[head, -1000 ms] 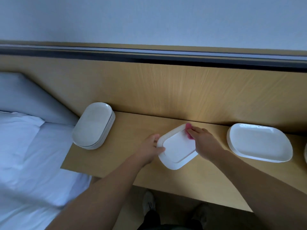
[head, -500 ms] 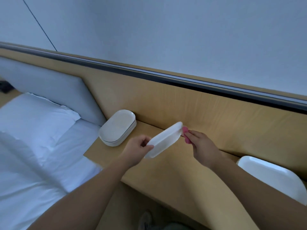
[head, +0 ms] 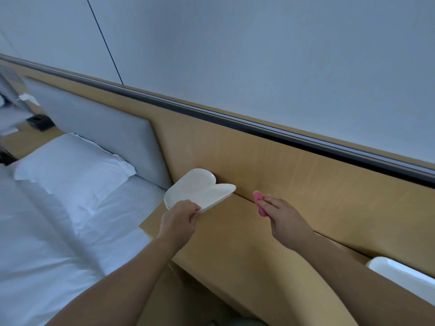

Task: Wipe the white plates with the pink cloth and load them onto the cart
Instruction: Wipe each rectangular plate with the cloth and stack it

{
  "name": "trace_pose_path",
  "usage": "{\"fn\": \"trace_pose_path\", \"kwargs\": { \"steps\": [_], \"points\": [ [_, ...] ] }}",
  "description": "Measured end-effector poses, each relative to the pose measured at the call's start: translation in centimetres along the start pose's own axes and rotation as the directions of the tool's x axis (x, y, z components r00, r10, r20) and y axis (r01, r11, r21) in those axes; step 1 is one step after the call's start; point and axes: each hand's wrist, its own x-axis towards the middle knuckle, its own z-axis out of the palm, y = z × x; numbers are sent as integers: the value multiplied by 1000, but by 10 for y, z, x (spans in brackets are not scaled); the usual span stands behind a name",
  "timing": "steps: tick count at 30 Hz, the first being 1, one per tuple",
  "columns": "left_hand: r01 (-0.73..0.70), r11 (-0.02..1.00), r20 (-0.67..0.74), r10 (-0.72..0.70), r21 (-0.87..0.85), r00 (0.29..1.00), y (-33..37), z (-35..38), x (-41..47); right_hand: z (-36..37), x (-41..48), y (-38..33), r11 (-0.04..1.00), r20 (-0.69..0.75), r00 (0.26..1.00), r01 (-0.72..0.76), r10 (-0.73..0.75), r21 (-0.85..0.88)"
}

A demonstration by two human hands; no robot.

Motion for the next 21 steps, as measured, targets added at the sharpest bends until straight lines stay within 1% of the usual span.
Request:
{"fn": "trace_pose_path", "kwargs": {
  "steps": [2,4,7,11,14,18,21],
  "points": [
    [-41,999,-37,42,34,998,-10,4,2,6,3,-4,1000,1,1000,2,-2,4],
    [-36,998,-18,37,54,999,-23,5,8,14,11,-10,1000,15,1000,-5,5,-2],
    [4,997,51,-8,78,999,-44,11,21,24,22,-19,999,60,998,-1,3,-33],
    [14,995,165,-31,102,986,-65,21,31,35,35,-29,997,108,992,-60,65,-51],
    [13,992,267,-46,123,962,-83,31,36,42,42,-35,994,122,988,-87,95,-66],
    [28,994,370,-66,108,926,-101,41,44,53,49,-37,989,162,978,-116,130,-89],
    [45,990,441,-99,132,892,-109,45,50,61,52,-38,990,140,982,-112,123,-81]
  ]
}}
